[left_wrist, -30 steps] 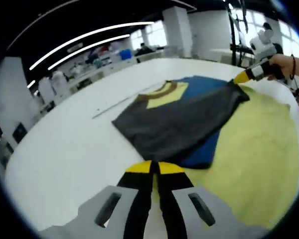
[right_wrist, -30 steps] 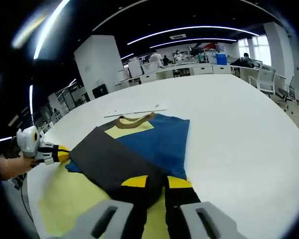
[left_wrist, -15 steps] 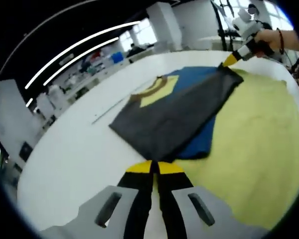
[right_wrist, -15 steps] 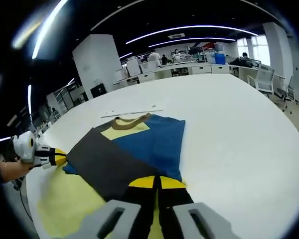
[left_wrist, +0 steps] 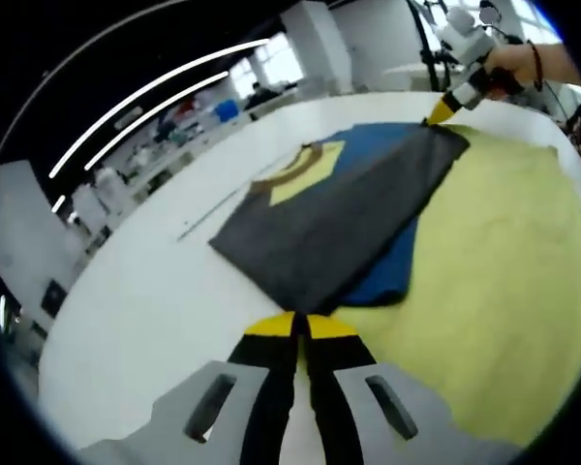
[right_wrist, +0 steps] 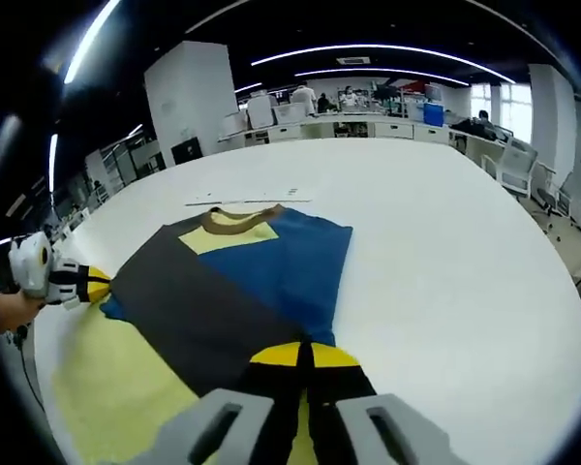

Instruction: Fold the garment on the visible template until the final outline fits inside the template.

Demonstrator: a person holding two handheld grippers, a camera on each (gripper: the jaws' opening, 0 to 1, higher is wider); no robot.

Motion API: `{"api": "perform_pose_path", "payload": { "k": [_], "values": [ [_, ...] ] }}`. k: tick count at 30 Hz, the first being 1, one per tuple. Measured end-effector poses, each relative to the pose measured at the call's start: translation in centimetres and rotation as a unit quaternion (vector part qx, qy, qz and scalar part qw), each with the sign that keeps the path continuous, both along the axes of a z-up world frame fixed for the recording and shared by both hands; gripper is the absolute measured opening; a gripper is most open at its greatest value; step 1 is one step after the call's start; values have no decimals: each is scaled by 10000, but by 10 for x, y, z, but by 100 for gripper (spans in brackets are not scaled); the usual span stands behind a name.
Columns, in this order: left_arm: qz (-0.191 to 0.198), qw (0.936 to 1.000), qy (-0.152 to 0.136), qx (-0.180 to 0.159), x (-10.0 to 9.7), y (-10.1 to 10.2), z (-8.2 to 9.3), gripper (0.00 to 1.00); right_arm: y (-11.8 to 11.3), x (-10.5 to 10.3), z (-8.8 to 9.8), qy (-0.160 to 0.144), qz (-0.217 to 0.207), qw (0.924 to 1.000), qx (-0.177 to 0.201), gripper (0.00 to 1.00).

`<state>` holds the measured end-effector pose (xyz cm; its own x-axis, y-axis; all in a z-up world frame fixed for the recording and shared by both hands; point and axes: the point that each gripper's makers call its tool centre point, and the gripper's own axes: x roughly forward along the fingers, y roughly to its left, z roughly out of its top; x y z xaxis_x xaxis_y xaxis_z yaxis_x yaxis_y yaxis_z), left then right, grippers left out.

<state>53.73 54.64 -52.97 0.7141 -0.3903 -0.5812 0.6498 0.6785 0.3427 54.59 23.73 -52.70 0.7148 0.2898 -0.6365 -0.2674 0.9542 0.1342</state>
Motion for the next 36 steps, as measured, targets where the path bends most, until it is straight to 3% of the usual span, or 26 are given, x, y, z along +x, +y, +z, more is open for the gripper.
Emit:
{"api": "perform_pose_path", "payload": {
  "k": [8, 11, 14, 19, 27, 36],
  "values": [
    [201, 9998, 53, 37, 0, 1, 1, 4, -2, -1, -1, 13, -56, 10000, -43, 2],
    [305, 9995, 65, 20, 0, 5, 6, 16, 0, -3, 6, -77, 8, 9999, -65, 17],
    [528, 9974, 269, -414, -5, 6, 8, 32, -2, -8, 9, -98, 95, 9997, -220, 37],
    [808, 9898, 496, -1060, -15, 8, 20, 46, 5, -24, 14, 0, 355, 9991, -223, 63],
    [767, 9863, 434, -1398, -37, 8, 45, 78, 17, -56, 24, 195, 740, 9969, -159, 80],
    [604, 9841, 670, -1530, -76, 11, 55, 85, 23, -105, 27, 454, 985, 9940, -141, 89]
  ]
}}
